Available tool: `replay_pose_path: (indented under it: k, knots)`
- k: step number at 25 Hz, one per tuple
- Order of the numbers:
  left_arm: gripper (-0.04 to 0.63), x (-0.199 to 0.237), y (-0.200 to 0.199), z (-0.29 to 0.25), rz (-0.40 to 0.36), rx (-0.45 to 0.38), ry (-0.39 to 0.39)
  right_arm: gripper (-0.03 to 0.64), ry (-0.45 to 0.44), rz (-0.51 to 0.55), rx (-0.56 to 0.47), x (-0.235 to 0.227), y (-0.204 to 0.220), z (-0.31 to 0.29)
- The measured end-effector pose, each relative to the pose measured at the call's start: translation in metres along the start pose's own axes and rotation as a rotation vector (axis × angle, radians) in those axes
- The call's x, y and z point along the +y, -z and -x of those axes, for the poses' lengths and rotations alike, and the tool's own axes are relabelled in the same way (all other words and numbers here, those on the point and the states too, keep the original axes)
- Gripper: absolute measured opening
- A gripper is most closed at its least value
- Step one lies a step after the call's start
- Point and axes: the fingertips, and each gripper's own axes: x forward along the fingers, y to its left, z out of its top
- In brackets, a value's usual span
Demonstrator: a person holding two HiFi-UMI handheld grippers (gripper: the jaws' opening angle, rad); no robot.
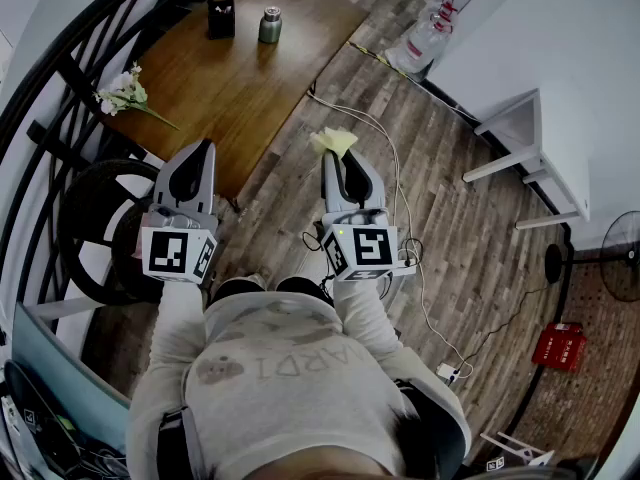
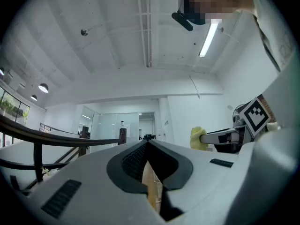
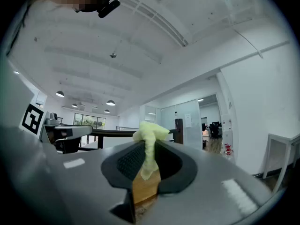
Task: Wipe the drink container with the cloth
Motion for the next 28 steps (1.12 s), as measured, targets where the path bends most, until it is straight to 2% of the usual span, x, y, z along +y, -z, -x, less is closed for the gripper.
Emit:
replay_pose_path:
  k: [5,19,28]
  knots:
    - [0.005,0.003,-0.002,0.0,-0.022,0.012,0.018,0.077,-0.002,0.0,-0.004,0.006,-0.001,-0.004]
    - [0.006,0.022,-0.001,-0.006,-0.005,-0.002,0.04,0.077,0.039,-0.015,-0.019,0.014,0.001,-0.01]
    - [0.006,0.024,0.013,-0.032,0.002,0.009,0.049,0.077,0.027,-0.017,-0.008,-0.002,0.01,-0.03]
